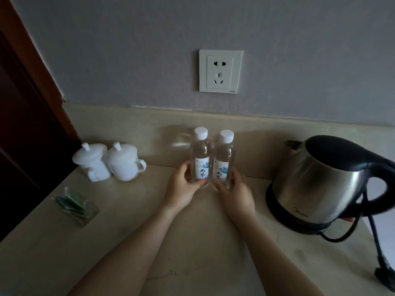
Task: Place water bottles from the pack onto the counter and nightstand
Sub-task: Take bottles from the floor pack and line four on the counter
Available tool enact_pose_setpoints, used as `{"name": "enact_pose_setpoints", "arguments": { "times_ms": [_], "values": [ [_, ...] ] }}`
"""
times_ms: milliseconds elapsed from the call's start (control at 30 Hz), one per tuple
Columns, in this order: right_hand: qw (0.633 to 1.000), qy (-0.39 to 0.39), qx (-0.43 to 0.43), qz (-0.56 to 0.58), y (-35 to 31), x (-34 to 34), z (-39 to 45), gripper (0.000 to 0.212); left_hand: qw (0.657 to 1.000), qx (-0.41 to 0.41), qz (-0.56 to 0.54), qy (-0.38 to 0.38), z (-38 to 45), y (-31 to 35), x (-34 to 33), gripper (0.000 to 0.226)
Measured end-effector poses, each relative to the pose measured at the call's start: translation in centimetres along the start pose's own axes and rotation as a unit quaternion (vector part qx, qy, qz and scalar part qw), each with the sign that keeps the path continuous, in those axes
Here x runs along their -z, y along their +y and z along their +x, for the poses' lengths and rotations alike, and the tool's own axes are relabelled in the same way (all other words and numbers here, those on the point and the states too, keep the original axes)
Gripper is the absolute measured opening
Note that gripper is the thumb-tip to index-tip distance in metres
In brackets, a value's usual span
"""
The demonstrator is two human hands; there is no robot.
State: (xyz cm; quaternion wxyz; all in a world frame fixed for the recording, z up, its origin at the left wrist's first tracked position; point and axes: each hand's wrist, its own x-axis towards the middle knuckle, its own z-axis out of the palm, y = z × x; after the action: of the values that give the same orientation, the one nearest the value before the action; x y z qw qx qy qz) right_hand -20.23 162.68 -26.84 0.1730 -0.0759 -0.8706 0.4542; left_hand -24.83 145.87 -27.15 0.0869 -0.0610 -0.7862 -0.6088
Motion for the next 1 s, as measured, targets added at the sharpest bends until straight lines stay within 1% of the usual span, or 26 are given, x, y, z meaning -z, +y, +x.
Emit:
{"name": "enact_pose_setpoints", "arguments": {
  "times_ms": [133,300,500,600,767,800,867,900,933,967,1000],
  "values": [
    [1.0,0.016,0.012,0.012,0.1,-0.2,0.9,0.041,1.0,-0.012,-0.004,0.004,0.6,-0.1,-0.4,0.055],
    [0.999,0.026,-0.017,0.033,0.4,-0.5,1.2,0.044,1.0,-0.017,-0.005,0.004,0.7,-0.4,-0.5,0.054],
    [0.999,0.014,-0.021,0.039,0.5,-0.7,1.3,0.038,1.0,-0.024,-0.013,-0.006,0.8,-0.8,-0.2,0.052],
    [0.999,0.014,-0.02,0.036,0.6,-0.7,1.3,0.039,0.999,-0.034,-0.018,-0.02,0.8,-0.8,-0.2,0.05],
    [0.999,0.014,-0.011,0.029,0.8,-0.8,1.3,0.041,0.999,-0.029,-0.002,-0.022,0.8,-0.7,-0.2,0.05],
    [0.999,0.004,-0.012,0.032,0.7,-0.7,1.4,0.043,0.999,-0.024,0.003,-0.027,0.6,-0.4,-0.2,0.05],
    [0.998,-0.012,-0.022,0.056,0.0,-0.5,0.8,0.056,0.999,-0.021,0.005,-0.032,-0.3,0.1,-0.3,0.057],
    [0.997,0.004,-0.032,0.068,-0.4,-0.4,0.2,0.064,1.0,-0.024,0.006,-0.018,-1.1,0.5,-0.2,0.062],
    [0.996,0.047,-0.039,0.069,-1.0,-0.2,-0.7,0.067,0.999,-0.03,0.009,0.006,-2.0,1.1,0.1,0.067],
    [0.992,0.103,-0.029,0.065,-2.0,0.0,-1.6,0.061,0.998,-0.049,0.018,0.033,-2.8,2.0,0.7,0.071],
    [0.986,0.148,-0.002,0.07,-3.4,0.1,-2.5,0.049,0.994,-0.084,0.029,0.063,-3.5,3.2,1.9,0.066]
  ]
}}
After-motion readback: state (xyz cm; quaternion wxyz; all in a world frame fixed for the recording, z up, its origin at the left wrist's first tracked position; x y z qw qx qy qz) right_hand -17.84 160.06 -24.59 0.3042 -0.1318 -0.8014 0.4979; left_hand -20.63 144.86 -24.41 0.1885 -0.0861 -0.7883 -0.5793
